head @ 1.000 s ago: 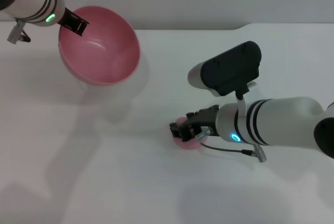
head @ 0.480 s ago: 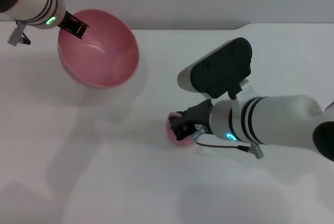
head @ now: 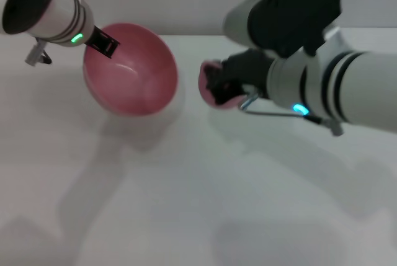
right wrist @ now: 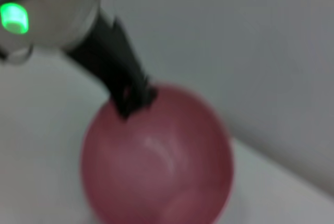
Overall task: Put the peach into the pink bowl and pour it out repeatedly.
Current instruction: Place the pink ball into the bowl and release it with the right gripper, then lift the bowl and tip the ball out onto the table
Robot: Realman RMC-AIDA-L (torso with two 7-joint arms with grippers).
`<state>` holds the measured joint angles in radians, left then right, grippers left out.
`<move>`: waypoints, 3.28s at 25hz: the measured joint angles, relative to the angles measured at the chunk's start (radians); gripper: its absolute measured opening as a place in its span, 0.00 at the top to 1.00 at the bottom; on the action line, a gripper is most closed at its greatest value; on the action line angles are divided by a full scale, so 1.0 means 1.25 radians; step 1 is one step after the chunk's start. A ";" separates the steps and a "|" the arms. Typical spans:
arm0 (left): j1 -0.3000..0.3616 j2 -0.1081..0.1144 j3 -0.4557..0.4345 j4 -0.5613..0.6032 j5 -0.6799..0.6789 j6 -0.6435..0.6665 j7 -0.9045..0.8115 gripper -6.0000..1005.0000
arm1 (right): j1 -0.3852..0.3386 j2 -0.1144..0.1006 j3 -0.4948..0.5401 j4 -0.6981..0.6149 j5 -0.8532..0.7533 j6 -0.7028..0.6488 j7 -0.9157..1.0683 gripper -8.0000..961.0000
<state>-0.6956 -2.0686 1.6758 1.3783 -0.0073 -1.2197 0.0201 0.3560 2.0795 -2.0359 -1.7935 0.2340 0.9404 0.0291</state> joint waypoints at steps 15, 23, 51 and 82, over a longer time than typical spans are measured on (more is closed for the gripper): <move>-0.014 -0.002 0.106 0.050 -0.077 -0.005 -0.036 0.95 | 0.013 -0.002 0.026 0.047 -0.034 -0.046 0.011 0.90; -0.021 -0.002 0.114 0.056 -0.113 0.003 -0.033 0.95 | 0.038 -0.003 0.033 0.099 -0.004 -0.093 0.012 0.86; -0.018 -0.002 0.237 0.102 -0.058 0.063 0.038 0.95 | -0.108 -0.003 0.294 0.131 -0.057 -0.037 0.043 0.34; 0.092 -0.007 0.510 0.013 0.353 0.542 0.010 0.95 | -0.174 -0.004 0.392 0.223 -0.063 -0.038 0.020 0.34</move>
<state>-0.5802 -2.0770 2.3135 1.3949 0.4340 -0.5421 0.0323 0.1389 2.0739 -1.5463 -1.5153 0.1555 0.8932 0.0538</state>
